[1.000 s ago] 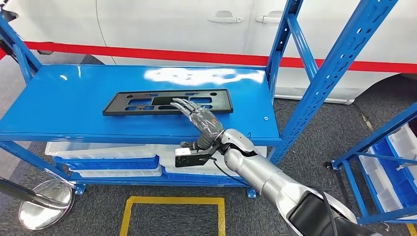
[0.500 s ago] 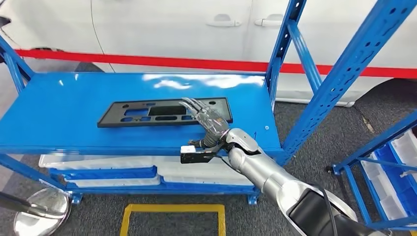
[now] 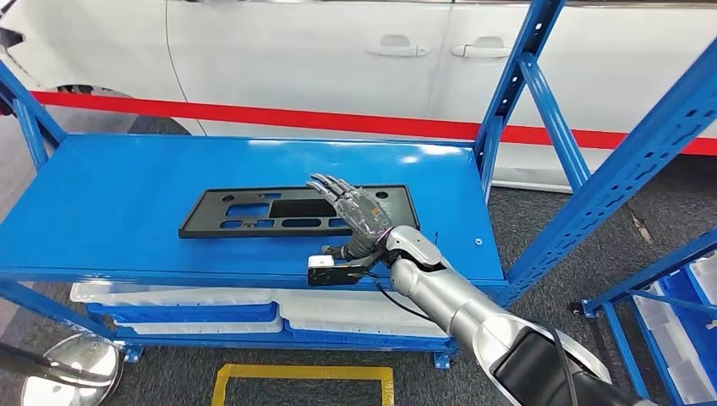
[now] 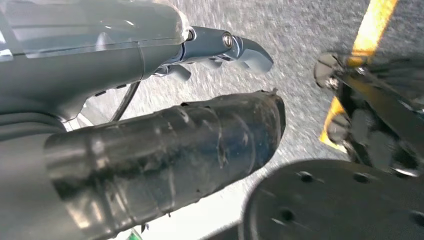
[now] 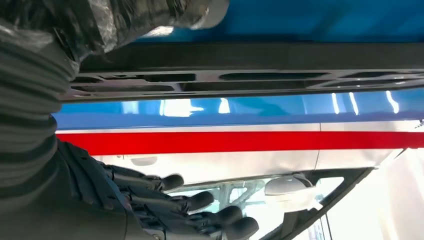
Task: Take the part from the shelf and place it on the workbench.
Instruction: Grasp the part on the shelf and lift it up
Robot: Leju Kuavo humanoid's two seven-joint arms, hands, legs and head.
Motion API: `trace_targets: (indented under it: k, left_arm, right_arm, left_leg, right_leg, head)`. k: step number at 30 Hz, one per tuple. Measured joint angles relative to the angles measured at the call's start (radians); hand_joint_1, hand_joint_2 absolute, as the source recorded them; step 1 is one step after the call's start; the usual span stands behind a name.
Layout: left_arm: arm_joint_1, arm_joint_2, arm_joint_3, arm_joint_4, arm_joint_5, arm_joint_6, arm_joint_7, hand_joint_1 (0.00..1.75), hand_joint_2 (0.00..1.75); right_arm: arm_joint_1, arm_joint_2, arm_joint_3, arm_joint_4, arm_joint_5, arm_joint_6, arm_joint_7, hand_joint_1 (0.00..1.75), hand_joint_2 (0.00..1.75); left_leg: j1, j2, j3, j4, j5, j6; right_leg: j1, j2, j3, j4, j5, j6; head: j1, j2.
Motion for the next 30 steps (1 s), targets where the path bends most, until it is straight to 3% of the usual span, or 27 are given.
trace_targets:
  k: [3,4,5,7,8,9,10,12,13,14,19,21,23,24,25,28,30]
  left_arm:
    - [-0.003,0.002,-0.002,0.0,0.001,0.001,0.0,0.0,0.0]
    - [-0.003,0.003,-0.003,0.0,0.002,0.001,0.0,0.0,0.0]
    - [-0.002,0.004,-0.005,0.0,0.003,0.002,0.001,0.0,0.0]
    - [-0.002,0.004,-0.008,0.001,0.007,0.003,0.001,0.0,0.0]
    - [-0.001,0.004,-0.009,0.001,0.01,0.003,0.001,0.0,0.0]
    - [-0.001,0.005,-0.011,0.001,0.013,0.003,0.001,0.0,0.0]
    - [0.0,0.005,-0.012,0.001,0.016,0.003,0.001,0.0,0.0]
    - [0.001,0.006,-0.015,0.001,0.021,0.002,0.001,0.0,0.0]
    - [0.001,0.007,-0.017,0.001,0.023,0.001,0.001,0.0,0.0]
    - [0.0,0.007,-0.019,0.001,0.025,0.0,0.0,0.0,0.0]
    - [-0.002,0.007,-0.037,0.001,0.028,-0.003,0.0,0.0,0.0]
    - [-0.003,0.009,-0.045,0.001,0.03,-0.003,0.001,0.0,0.0]
    - [-0.006,0.012,-0.053,0.001,0.034,-0.004,0.002,0.0,0.0]
    - [-0.006,0.014,-0.057,0.001,0.036,-0.005,0.003,0.0,0.0]
    - [-0.006,0.015,-0.061,0.001,0.037,-0.006,0.003,0.0,0.0]
    - [-0.007,0.017,-0.07,0.001,0.041,-0.01,0.005,0.0,0.0]
    - [-0.009,0.02,-0.076,0.002,0.048,-0.013,0.006,0.0,0.0]
  right_arm:
    - [-0.002,0.001,0.0,0.0,0.001,0.0,0.001,0.0,1.75]
    - [-0.003,0.001,0.0,-0.001,0.004,0.0,0.003,0.0,1.75]
    - [-0.004,0.002,0.0,-0.002,0.009,-0.001,0.004,0.0,1.75]
    - [-0.003,0.004,0.0,-0.002,0.024,-0.001,0.005,0.0,1.75]
    - [0.001,0.006,0.001,-0.003,0.034,-0.001,0.006,0.0,1.75]
    - [0.006,0.006,0.002,-0.004,0.043,-0.002,0.007,0.0,1.75]
    - [0.011,0.007,0.004,-0.006,0.053,-0.004,0.009,0.0,1.75]
    - [0.017,0.01,0.009,-0.013,0.073,-0.015,0.013,0.0,1.75]
    - [0.019,0.011,0.014,-0.018,0.083,-0.024,0.015,0.0,1.75]
    - [0.02,0.013,0.019,-0.023,0.095,-0.034,0.02,0.0,1.75]
    - [0.03,0.027,0.081,-0.047,0.273,-0.088,0.13,0.0,1.75]
    - [0.03,0.033,0.126,-0.044,0.378,-0.082,0.198,0.0,1.75]
    - [0.032,0.038,0.173,-0.035,0.439,-0.051,0.235,0.0,1.75]
    - [0.031,0.041,0.196,-0.031,0.457,-0.033,0.244,0.0,1.75]
    - [0.027,0.044,0.217,-0.028,0.467,-0.015,0.249,0.0,1.75]
    - [0.007,0.048,0.267,-0.022,0.471,0.062,0.239,0.0,1.75]
    - [-0.008,0.05,0.293,-0.02,0.458,0.121,0.217,0.0,1.75]
  left_leg:
    - [0.0,0.003,0.004,-0.001,-0.011,-0.015]
    - [0.0,0.005,-0.004,0.023,-0.023,-0.019]
    - [0.002,0.006,-0.025,0.068,-0.042,-0.024]
    - [0.008,0.006,-0.106,0.204,-0.082,-0.033]
    - [0.011,0.007,-0.148,0.259,-0.088,-0.038]
    - [0.015,0.007,-0.177,0.283,-0.074,-0.042]
    - [0.018,0.007,-0.188,0.269,-0.041,-0.046]
    - [0.022,0.01,-0.159,0.15,0.057,-0.05]
    - [0.021,0.011,-0.136,0.088,0.09,-0.05]
    - [0.019,0.012,-0.119,0.046,0.103,-0.046]
    - [0.019,0.008,-0.095,0.011,0.08,-0.009]
    - [0.02,0.008,-0.085,0.006,0.074,0.003]
    - [0.016,0.007,-0.078,0.006,0.066,0.009]
    - [0.014,0.007,-0.072,0.006,0.061,0.01]
    - [0.012,0.006,-0.063,0.006,0.055,0.01]
    - [0.006,0.006,-0.032,0.005,0.034,0.006]
    - [0.004,0.006,-0.025,0.005,0.025,-0.001]
  right_leg:
    - [-0.007,0.001,0.022,-0.029,-0.01,-0.008]
    - [-0.012,0.0,0.034,-0.04,-0.012,-0.013]
    - [-0.016,-0.001,0.047,-0.049,-0.014,-0.017]
    - [-0.016,-0.001,0.065,-0.055,-0.024,-0.022]
    - [-0.016,-0.001,0.073,-0.055,-0.031,-0.022]
    - [-0.017,-0.001,0.082,-0.055,-0.039,-0.021]
    - [-0.019,-0.001,0.092,-0.054,-0.047,-0.019]
    - [-0.023,0.001,0.113,-0.052,-0.067,-0.01]
    - [-0.021,0.002,0.12,-0.048,-0.078,-0.003]
    - [-0.02,0.004,0.122,-0.046,-0.086,0.004]
    - [-0.018,0.004,0.119,-0.023,-0.115,0.032]
    - [-0.019,0.002,0.065,0.079,-0.161,0.036]
    - [-0.018,0.002,-0.026,0.215,-0.202,0.037]
    - [-0.018,0.002,-0.058,0.252,-0.199,0.035]
    - [-0.017,0.002,-0.07,0.248,-0.173,0.031]
    - [-0.007,0.003,-0.012,0.07,-0.041,0.007]
    - [0.0,0.004,0.021,-0.013,-0.012,-0.003]
  head:
    - [0.0,0.0]
    - [0.0,0.0]
    - [0.0,0.0]
    - [-0.001,0.0]
    - [-0.001,0.0]
    - [-0.001,0.0]
    - [-0.001,0.0]
    - [-0.001,0.0]
    - [-0.001,0.0]
    - [-0.001,0.0]
    - [0.0,0.0]
    - [0.0,0.0]
    - [0.0,0.0]
    - [0.0,0.0]
    - [0.0,0.0]
    - [-0.001,0.0]
    - [0.0,0.0]
